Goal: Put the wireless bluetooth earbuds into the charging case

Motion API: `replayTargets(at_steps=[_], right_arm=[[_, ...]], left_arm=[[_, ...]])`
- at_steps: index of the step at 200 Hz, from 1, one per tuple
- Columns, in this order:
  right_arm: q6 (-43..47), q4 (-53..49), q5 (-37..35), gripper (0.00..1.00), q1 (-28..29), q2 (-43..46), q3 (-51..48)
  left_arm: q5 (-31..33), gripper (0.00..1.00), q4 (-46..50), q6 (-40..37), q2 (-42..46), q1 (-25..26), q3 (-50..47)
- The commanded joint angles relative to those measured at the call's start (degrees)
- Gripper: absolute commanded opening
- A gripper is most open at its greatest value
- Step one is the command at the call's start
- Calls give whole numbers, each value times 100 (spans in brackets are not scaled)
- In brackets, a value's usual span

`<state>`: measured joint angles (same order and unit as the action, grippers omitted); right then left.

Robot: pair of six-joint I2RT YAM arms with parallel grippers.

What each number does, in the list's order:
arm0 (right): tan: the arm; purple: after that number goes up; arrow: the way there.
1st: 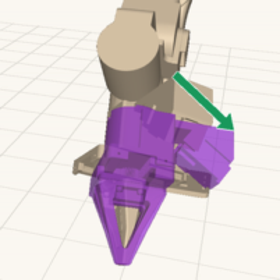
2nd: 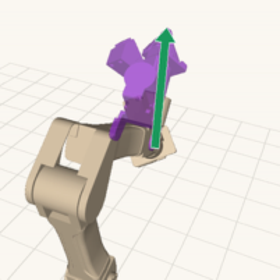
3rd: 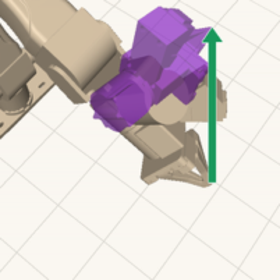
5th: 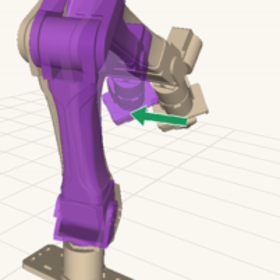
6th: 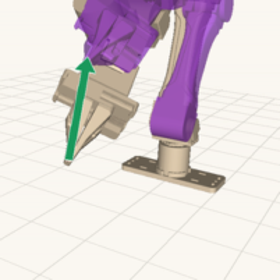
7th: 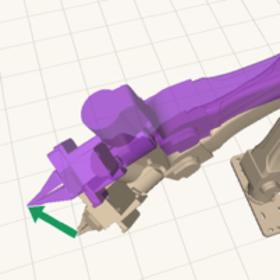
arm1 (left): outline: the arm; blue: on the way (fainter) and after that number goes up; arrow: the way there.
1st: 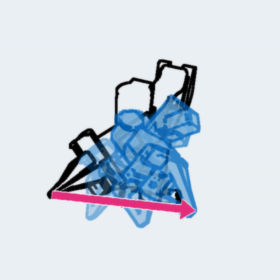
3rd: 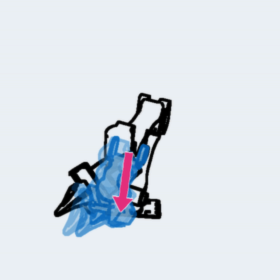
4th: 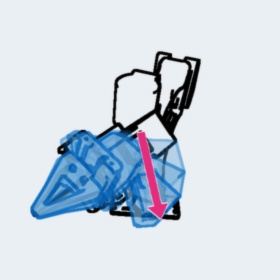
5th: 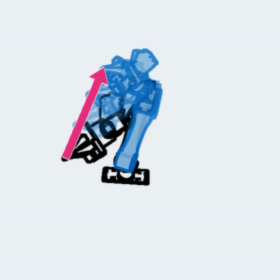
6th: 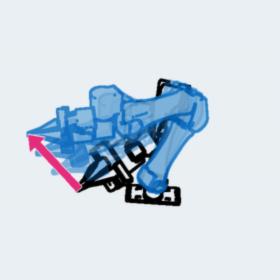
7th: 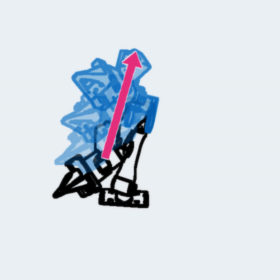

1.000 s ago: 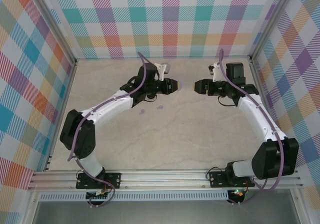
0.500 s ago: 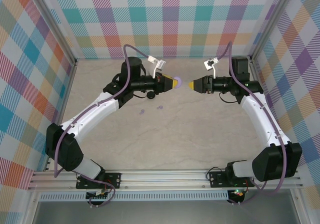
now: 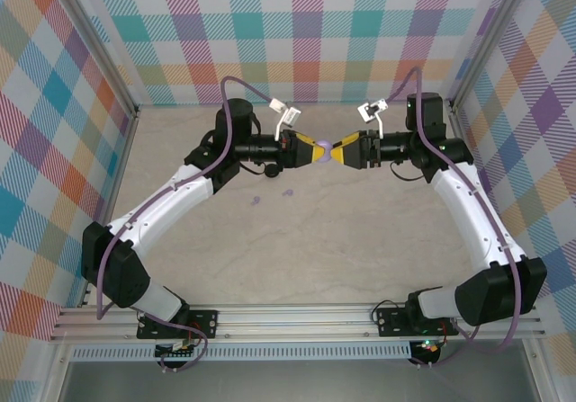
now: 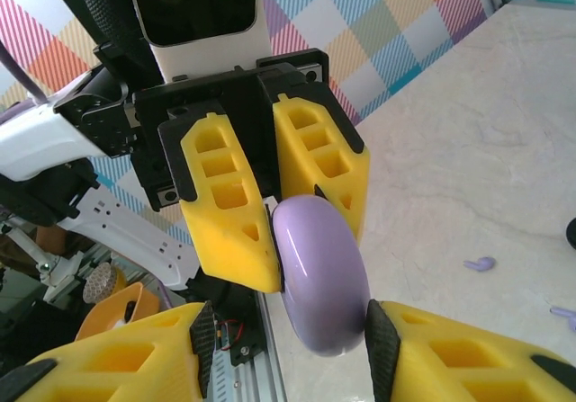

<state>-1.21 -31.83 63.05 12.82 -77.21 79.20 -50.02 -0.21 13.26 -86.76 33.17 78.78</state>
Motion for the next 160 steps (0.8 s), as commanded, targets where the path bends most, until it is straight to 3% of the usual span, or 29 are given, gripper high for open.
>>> replayTargets(at_steps=[1, 125, 160], right_arm=[[341, -253, 340, 50, 63, -134, 218], [465, -458, 513, 45, 221, -325, 384], [483, -466, 516, 40, 243, -339, 455]], left_arm=[[-243, 14, -233, 58, 221, -47, 216], [-299, 14, -366, 159, 156, 47, 221], [-301, 14, -310, 121, 124, 58, 233]])
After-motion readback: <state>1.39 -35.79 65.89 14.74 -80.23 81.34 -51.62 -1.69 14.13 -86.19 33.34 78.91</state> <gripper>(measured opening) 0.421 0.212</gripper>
